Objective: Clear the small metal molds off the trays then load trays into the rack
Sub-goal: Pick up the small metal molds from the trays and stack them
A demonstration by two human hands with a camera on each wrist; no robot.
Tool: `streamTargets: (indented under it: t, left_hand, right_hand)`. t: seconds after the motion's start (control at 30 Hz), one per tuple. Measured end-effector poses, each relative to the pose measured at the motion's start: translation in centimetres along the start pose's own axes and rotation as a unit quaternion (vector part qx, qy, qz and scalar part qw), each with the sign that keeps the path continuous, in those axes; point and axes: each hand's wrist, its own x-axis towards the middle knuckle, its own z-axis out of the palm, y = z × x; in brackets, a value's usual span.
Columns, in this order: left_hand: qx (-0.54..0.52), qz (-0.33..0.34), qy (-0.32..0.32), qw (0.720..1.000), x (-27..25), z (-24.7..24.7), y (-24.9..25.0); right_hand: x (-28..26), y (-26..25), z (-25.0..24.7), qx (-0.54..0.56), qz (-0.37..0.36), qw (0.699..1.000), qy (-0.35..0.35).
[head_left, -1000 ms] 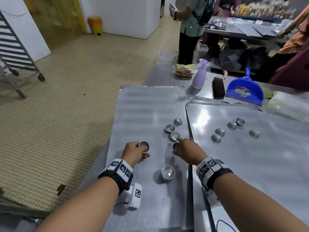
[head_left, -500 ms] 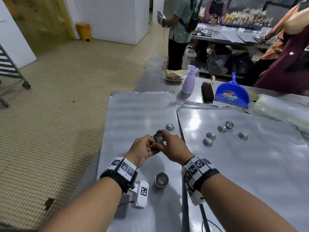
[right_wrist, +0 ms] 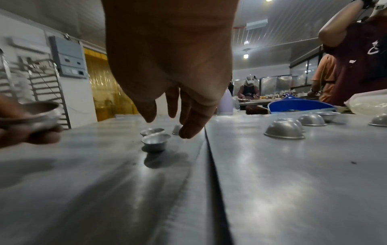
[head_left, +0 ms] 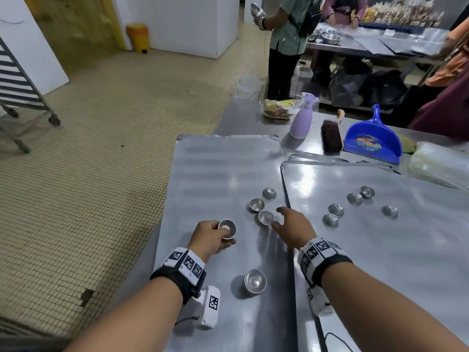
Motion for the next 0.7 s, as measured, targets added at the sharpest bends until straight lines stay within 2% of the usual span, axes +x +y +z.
streamTargets:
  t: [0.17,0.4,0.7]
  left_hand:
    - [0.055,0.004,-0.006,0.998,0.3,0.2,-0.2]
    - [0.058,0.007,-0.014,0.998,0.0,0.0,-0.4]
    - [0.056,0.012,-0.019,0.998,-0.3,0.5,-0.3]
  right_hand:
    - [1.2,-0.7,1.1,0.000,-0.001,0.999,-0.039]
    - [2.4,-1.2,2.1,-0.024,-0.018,0.999,-0.042]
    - [-0.5,-0.6,1.1,-0.024,-0.043,0.996,-0.076]
